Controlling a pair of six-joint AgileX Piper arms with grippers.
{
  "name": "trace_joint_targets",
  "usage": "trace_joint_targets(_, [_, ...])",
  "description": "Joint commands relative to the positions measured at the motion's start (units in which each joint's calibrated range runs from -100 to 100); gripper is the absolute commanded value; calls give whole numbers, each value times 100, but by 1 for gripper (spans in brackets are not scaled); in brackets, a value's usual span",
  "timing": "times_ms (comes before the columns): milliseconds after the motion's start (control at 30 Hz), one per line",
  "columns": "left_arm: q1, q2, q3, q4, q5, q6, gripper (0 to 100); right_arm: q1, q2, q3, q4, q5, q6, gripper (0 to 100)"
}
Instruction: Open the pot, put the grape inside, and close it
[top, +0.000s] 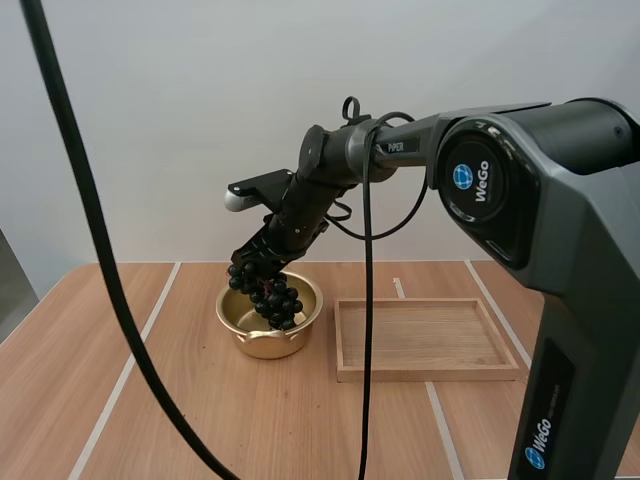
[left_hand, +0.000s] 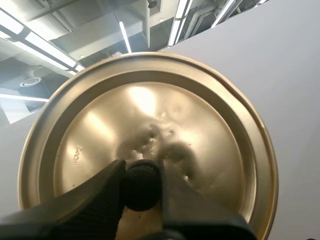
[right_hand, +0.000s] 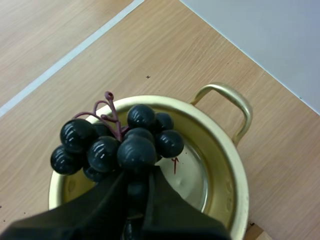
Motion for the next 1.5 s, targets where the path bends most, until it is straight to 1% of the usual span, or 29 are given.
trace_joint_targets(0, [10, -34, -53, 20, -115, -59, 0, 3, -33, -45, -29, 298, -42, 0])
trace_joint_targets(200, [10, -34, -53, 54, -55, -59, 0, 3, 87, -45, -94, 663, -42, 0])
trace_joint_targets(867, [10, -34, -53, 65, 165, -34, 0, 3, 662, -45, -205, 517, -42, 0])
trace_joint_targets(1267, [10, -34, -53, 65, 214, -38, 0, 3, 1031, -45, -269, -264, -42, 0])
trace_joint_targets(1467, [10, -34, -53, 65, 214, -38, 0, 3, 1044, -45, -381, -689, -42, 0])
